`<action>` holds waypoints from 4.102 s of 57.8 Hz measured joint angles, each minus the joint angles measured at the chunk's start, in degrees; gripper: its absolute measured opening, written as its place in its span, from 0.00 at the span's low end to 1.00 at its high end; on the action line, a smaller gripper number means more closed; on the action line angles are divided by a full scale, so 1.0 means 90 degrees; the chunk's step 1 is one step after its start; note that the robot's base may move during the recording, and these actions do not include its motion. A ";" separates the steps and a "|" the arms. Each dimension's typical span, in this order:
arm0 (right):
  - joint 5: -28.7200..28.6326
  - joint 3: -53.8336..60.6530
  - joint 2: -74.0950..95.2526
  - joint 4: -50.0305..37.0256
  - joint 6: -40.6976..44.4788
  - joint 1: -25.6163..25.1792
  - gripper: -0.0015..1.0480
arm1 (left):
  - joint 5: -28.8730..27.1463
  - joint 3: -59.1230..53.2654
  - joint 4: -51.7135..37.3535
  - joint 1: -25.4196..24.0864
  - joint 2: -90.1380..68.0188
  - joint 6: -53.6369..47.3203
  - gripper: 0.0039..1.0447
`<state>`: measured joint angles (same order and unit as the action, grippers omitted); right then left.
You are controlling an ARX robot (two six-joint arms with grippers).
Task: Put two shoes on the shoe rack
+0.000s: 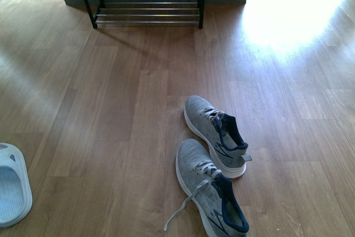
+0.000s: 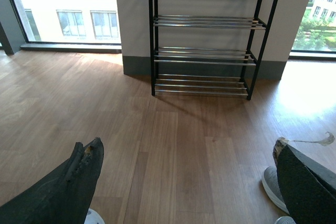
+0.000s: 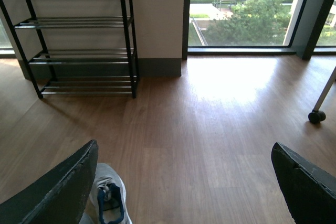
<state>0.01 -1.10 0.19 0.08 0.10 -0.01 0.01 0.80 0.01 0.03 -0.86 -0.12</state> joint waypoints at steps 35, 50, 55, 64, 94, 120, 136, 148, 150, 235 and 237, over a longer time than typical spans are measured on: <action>0.0002 0.0000 -0.0002 0.0000 0.0000 0.0000 0.91 | 0.0058 0.3711 -0.2421 0.0073 -1.0520 0.3070 0.91; -0.0005 0.0000 -0.0002 0.0000 0.0002 0.0000 0.91 | 0.1685 0.5180 -0.2327 0.0920 -1.3488 0.3721 0.91; 0.0000 0.0000 -0.0002 0.0000 0.0002 0.0000 0.91 | 0.2008 0.5816 -0.2074 0.1083 -1.4326 0.3922 0.91; -0.0002 0.0000 -0.0002 0.0000 0.0002 0.0000 0.91 | 0.2368 0.6810 -0.1462 0.1297 -1.5239 0.4061 0.91; -0.0005 -0.0002 -0.0002 0.0000 0.0002 0.0000 0.91 | 0.4272 0.9129 0.0668 0.1877 -1.6823 0.3453 0.91; -0.0002 0.0000 -0.0002 0.0000 0.0000 0.0000 0.91 | 0.3742 0.9556 0.0986 0.1994 -1.7427 0.3169 0.91; -0.0002 -0.0002 -0.0002 0.0000 0.0002 0.0000 0.91 | 0.4456 1.0302 0.1392 0.2268 -1.8042 0.2414 0.91; -0.0002 -0.0002 -0.0002 0.0000 0.0002 0.0000 0.91 | 0.4114 1.0217 0.1285 0.2232 -1.8022 0.2346 0.91; -0.0002 -0.0002 -0.0002 0.0000 0.0000 0.0000 0.91 | 0.4114 1.0217 0.1285 0.2222 -1.8022 0.2344 0.91; -0.0002 0.0000 -0.0002 0.0000 0.0000 0.0000 0.91 | 0.4439 0.9964 -0.0121 0.3553 -1.8226 0.4369 0.91; -0.0002 0.0000 -0.0002 0.0000 0.0002 0.0000 0.91 | 0.4500 1.0044 -0.0053 0.3572 -1.8319 0.4369 0.91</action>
<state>-0.01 -1.10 0.16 0.08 0.12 -0.01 40.51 91.20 -0.47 32.18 -165.73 39.20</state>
